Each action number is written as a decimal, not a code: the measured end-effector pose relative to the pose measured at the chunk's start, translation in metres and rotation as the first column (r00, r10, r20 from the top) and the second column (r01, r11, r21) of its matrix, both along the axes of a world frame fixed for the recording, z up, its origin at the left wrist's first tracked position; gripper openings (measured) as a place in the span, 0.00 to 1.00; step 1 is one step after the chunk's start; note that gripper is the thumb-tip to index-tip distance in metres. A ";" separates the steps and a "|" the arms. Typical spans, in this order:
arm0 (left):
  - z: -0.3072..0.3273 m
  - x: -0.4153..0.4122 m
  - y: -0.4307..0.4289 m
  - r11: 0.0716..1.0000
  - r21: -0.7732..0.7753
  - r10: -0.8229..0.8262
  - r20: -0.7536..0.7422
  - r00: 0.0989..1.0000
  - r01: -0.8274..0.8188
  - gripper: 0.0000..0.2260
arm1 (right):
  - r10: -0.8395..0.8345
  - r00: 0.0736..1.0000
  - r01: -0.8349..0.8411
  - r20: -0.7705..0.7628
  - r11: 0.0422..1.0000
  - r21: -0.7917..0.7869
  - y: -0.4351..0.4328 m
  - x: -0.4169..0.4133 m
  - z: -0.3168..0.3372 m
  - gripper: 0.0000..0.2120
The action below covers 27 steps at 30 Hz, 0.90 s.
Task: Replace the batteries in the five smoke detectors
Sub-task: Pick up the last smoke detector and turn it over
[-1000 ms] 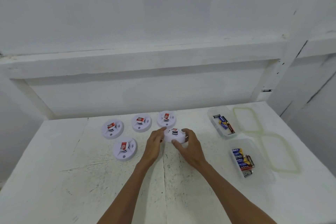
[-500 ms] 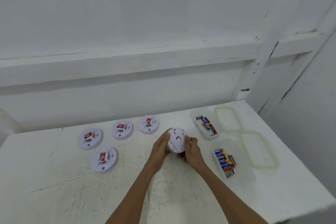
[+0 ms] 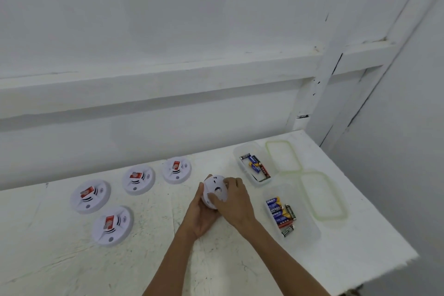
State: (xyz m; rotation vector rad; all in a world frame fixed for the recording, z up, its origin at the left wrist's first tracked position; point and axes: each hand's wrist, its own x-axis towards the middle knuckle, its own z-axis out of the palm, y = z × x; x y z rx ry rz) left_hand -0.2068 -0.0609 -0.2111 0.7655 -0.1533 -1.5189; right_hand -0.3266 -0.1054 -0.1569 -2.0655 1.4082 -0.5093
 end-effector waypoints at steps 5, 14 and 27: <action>0.005 -0.001 0.000 1.000 -0.007 0.003 -0.048 0.999 -0.003 0.45 | -0.019 1.000 0.019 0.024 0.999 0.030 0.001 0.006 -0.001 0.33; 0.006 0.000 -0.001 0.999 0.027 -0.033 -0.002 0.999 0.033 0.36 | 0.046 0.998 -0.046 0.031 0.999 -0.010 -0.010 0.002 -0.001 0.32; 0.005 0.000 0.000 0.996 0.089 0.011 0.052 0.999 -0.015 0.29 | 0.096 0.995 -0.096 0.017 0.995 -0.030 -0.014 0.001 0.001 0.33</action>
